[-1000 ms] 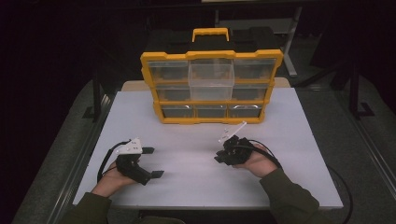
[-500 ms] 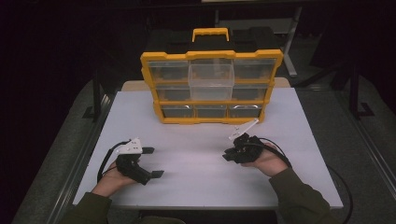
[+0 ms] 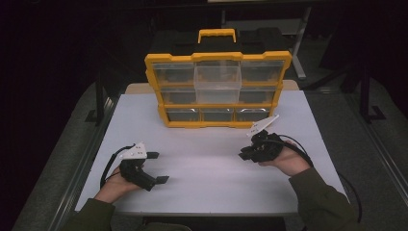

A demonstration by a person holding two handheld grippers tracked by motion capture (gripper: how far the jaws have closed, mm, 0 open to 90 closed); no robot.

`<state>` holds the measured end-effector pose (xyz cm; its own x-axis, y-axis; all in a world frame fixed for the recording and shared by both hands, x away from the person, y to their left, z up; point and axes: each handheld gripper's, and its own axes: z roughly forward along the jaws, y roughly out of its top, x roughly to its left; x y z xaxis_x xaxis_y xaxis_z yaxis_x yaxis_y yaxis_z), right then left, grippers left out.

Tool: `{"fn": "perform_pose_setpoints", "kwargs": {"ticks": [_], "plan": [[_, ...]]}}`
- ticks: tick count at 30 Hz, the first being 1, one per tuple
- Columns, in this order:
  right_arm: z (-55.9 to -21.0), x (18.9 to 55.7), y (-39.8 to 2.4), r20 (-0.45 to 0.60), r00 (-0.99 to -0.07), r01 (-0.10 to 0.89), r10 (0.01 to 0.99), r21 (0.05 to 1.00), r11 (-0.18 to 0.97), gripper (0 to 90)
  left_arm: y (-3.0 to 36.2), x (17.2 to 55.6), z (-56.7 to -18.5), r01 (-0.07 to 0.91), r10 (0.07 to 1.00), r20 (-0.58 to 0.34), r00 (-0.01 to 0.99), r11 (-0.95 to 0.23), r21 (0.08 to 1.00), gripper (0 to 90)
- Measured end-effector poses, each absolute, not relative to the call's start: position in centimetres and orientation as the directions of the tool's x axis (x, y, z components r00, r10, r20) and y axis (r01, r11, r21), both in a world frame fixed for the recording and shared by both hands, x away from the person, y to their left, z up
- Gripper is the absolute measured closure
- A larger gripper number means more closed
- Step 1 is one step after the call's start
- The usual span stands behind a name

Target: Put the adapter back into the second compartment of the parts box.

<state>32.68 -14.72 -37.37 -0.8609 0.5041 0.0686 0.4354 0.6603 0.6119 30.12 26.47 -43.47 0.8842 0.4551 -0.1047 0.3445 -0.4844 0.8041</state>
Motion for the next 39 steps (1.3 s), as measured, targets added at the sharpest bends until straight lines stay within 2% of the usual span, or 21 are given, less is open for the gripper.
{"fn": "perform_pose_setpoints", "kwargs": {"ticks": [30, 39], "plan": [[-29.5, 34.8, -16.0, 0.027, -0.853, 0.411, 0.521, 0.651, 0.638, 75.1, 26.5, 30.2, -43.4, 0.342, 0.455, -0.105, 0.884, -0.48, 0.808, 0.0], [-27.8, 35.4, -16.3, 0.054, -0.85, 0.42, 0.524, 0.67, 0.612, 75.1, 26.5, 30.2, -43.4, 0.341, 0.453, -0.103, 0.885, -0.481, 0.808, 0.0]]}}
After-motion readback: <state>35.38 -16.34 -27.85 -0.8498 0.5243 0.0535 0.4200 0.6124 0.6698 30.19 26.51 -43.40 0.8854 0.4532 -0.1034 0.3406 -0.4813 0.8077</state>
